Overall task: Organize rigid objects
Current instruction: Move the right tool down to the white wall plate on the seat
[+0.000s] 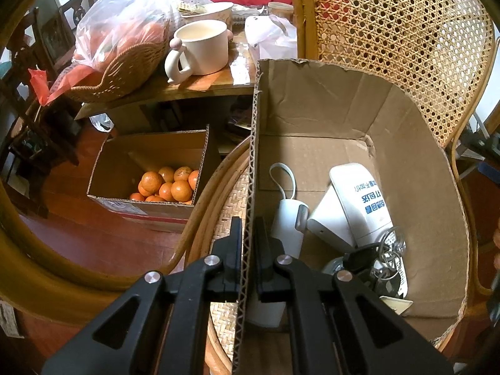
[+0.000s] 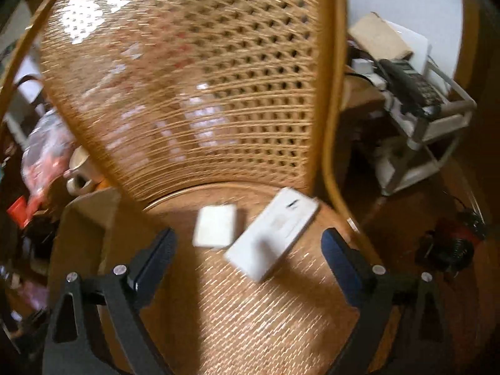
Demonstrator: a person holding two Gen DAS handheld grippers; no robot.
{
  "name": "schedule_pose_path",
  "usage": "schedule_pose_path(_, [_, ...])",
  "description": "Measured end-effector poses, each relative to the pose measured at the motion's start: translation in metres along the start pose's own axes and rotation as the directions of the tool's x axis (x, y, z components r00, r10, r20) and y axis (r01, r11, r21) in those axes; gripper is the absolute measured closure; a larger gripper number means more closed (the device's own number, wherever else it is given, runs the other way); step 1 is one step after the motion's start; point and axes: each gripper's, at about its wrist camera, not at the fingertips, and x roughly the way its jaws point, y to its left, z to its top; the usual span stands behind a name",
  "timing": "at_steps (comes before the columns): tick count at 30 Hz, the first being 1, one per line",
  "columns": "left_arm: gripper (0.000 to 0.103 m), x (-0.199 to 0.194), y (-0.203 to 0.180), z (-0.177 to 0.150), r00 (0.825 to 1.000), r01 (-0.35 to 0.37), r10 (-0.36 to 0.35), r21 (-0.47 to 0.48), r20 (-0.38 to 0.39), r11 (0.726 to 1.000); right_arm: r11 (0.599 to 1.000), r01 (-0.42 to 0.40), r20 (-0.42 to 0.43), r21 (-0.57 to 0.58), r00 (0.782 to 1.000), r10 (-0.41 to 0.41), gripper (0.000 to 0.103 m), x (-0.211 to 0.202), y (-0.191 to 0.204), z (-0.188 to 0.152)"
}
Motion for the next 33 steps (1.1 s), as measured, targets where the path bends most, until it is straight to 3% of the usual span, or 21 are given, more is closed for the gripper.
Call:
schedule_pose_path(6, [0.097, 0.001, -0.003, -0.001, 1.000, -0.009, 0.009, 0.016, 0.005, 1.000, 0.997, 0.060, -0.006, 0.055, 0.998, -0.060, 0.004, 0.036, -0.008, 0.003])
schedule_pose_path(10, [0.097, 0.000, -0.005, -0.001, 1.000, -0.016, 0.015, 0.024, 0.007, 1.000, 0.986, 0.159, -0.039, 0.041, 0.987, -0.158, 0.005, 0.064, -0.006, 0.001])
schedule_pose_path(13, [0.097, 0.000, -0.005, -0.001, 1.000, -0.016, 0.016, 0.030, 0.009, 0.999, 0.974, 0.214, -0.015, 0.077, 0.977, -0.214, 0.004, 0.071, -0.012, 0.000])
schedule_pose_path(16, [0.097, 0.000, -0.004, -0.001, 1.000, -0.009, 0.009, 0.029, 0.008, 1.000, 0.968, 0.223, -0.049, 0.115, 0.975, -0.218, 0.005, 0.083, -0.019, -0.004])
schedule_pose_path(24, [0.097, 0.001, -0.004, 0.000, 1.000, -0.007, 0.007, 0.028, 0.008, 1.000, 0.962, 0.270, -0.068, 0.040, 0.961, -0.267, 0.005, 0.093, -0.015, -0.010])
schedule_pose_path(26, [0.097, 0.001, -0.003, -0.001, 1.000, -0.002, 0.002, 0.020, 0.006, 1.000, 0.963, 0.266, -0.065, 0.032, 0.962, -0.264, 0.013, 0.089, -0.012, -0.013])
schedule_pose_path(28, [0.097, 0.000, -0.003, -0.001, 1.000, -0.003, 0.003, 0.018, 0.007, 1.000, 0.956, 0.294, -0.066, 0.010, 0.954, -0.293, 0.039, 0.084, -0.005, -0.017])
schedule_pose_path(29, [0.097, -0.001, -0.004, -0.001, 1.000, -0.008, 0.008, 0.024, 0.010, 1.000, 0.954, 0.300, -0.064, 0.006, 0.952, -0.299, 0.047, 0.080, -0.003, -0.018])
schedule_pose_path(33, [0.097, -0.001, -0.005, -0.001, 1.000, -0.012, 0.011, 0.028, 0.011, 1.000, 0.960, 0.279, -0.102, -0.012, 0.955, -0.278, 0.050, 0.067, 0.000, -0.026])
